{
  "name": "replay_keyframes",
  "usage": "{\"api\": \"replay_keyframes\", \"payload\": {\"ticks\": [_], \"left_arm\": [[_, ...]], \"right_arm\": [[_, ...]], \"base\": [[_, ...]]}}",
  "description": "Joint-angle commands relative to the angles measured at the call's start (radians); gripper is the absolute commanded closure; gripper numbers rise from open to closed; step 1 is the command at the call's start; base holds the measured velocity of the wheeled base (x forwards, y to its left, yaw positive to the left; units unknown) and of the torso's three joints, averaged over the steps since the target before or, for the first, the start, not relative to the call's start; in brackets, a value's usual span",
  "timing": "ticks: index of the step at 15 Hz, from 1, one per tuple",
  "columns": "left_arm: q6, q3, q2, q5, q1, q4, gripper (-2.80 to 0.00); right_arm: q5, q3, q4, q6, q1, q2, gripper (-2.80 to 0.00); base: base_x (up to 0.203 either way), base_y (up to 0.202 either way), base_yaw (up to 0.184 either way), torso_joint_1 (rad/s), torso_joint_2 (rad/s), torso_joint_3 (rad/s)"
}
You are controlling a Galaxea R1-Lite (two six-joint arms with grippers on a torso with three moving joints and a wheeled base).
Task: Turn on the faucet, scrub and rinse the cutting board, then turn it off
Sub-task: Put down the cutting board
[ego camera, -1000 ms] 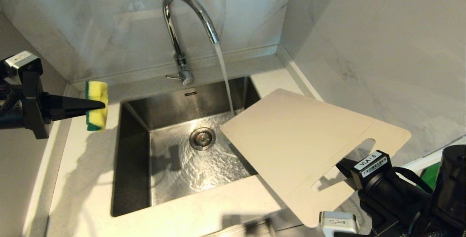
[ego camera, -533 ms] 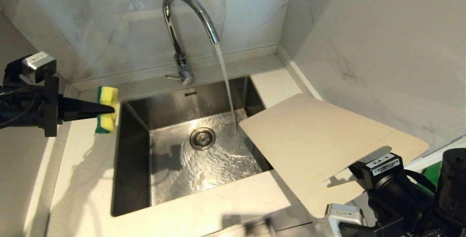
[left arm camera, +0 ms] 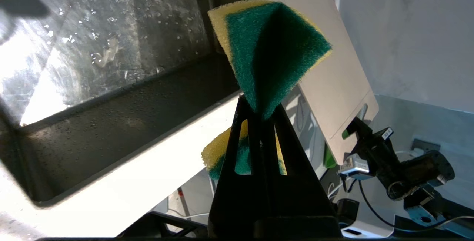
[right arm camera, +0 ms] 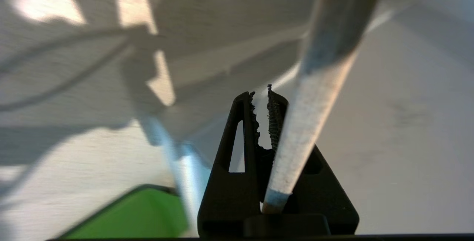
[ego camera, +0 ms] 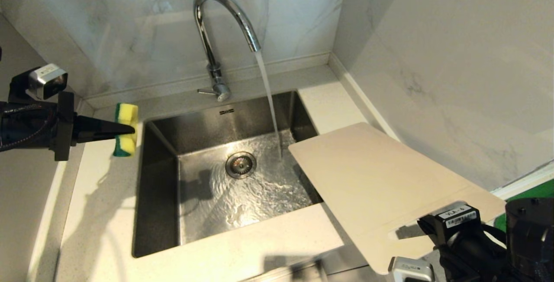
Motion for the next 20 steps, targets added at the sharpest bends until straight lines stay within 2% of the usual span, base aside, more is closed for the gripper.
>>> {"api": "replay_keyframes", "payload": {"ticks": [1,5,10,14,20], "left_arm": [[-0.001,-0.006,0.021,-0.005,0.005,0.002,0.00],[0.007,-0.005,0.041,-0.008,0.014,-0.001,0.00],[0.007,-0.012,0.078,-0.008,0.019,-0.036,0.00],[0.011,-0.015,0.102,-0.008,0.029,-0.055,0.00],[0.012,-0.016,0.121,-0.010,0.034,-0.059,0.00]], "right_arm": [[0.017,0.001,0.030,0.057,0.000,0.021,0.00],[0.169,0.000,0.120,0.188,0.002,0.072,0.00],[0.359,-0.002,0.146,0.279,0.002,0.182,0.00],[0.418,-0.002,0.151,0.287,0.002,0.251,0.00],[0.444,-0.006,0.184,0.285,0.013,0.330,0.00]], "base": [[0.000,0.000,0.000,0.000,0.00,0.000],[0.000,0.000,0.000,0.000,0.00,0.000],[0.000,0.000,0.000,0.000,0.00,0.000],[0.000,0.000,0.000,0.000,0.00,0.000],[0.000,0.000,0.000,0.000,0.00,0.000]]}}
